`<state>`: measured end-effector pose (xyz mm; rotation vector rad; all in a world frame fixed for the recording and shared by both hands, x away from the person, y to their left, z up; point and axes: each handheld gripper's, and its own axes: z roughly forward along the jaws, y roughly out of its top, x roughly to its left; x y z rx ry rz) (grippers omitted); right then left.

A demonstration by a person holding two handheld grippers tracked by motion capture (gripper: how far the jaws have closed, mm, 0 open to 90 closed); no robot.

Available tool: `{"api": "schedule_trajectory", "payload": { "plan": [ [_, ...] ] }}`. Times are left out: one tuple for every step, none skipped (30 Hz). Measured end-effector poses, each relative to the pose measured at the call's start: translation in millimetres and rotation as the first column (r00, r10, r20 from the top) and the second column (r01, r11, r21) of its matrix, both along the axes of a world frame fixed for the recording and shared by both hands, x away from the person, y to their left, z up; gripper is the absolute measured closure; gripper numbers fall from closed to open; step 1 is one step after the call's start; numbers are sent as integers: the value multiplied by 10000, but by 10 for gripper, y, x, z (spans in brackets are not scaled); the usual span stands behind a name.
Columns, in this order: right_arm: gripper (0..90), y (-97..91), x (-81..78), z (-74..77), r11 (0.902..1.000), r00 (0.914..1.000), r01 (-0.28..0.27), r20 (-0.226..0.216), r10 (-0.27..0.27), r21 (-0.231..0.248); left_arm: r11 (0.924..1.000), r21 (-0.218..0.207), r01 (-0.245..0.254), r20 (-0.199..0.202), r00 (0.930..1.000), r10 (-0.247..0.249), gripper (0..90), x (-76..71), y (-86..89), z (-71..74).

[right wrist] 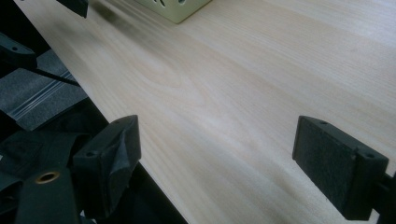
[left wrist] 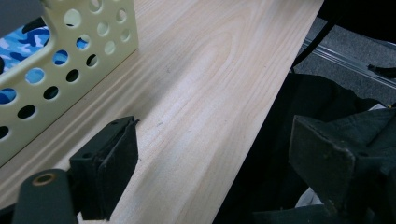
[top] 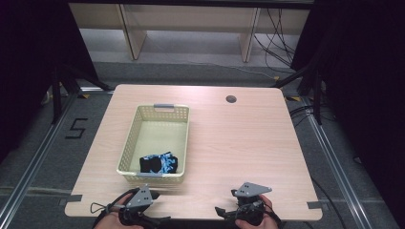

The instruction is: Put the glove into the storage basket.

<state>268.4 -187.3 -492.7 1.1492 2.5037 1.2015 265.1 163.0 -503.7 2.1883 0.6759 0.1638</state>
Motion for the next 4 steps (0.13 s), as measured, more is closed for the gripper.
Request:
{"api": "schedule_trajectory", "payload": {
  "plan": [
    [165, -4, -4, 2, 10000, 10000, 66, -41, -66, -19, 10000, 0, 12, -8, 10000, -12, 157, 0, 1, 2],
    [165, -8, 4, -3, 10000, 10000, 32, 72, -32, -14, 10000, -11, -4, 32, 10000, 4, 156, -2, 3, 6],
    [165, -10, 5, -2, 10000, 10000, 39, 77, -39, -2, 9998, -168, -51, -31, 10000, 51, 156, -9, -4, 5],
    [165, -11, 7, -1, 10000, 10000, 43, 87, -43, 9, 9999, -116, -47, -27, 10000, 47, 156, -5, -1, 4]
  ]
}}
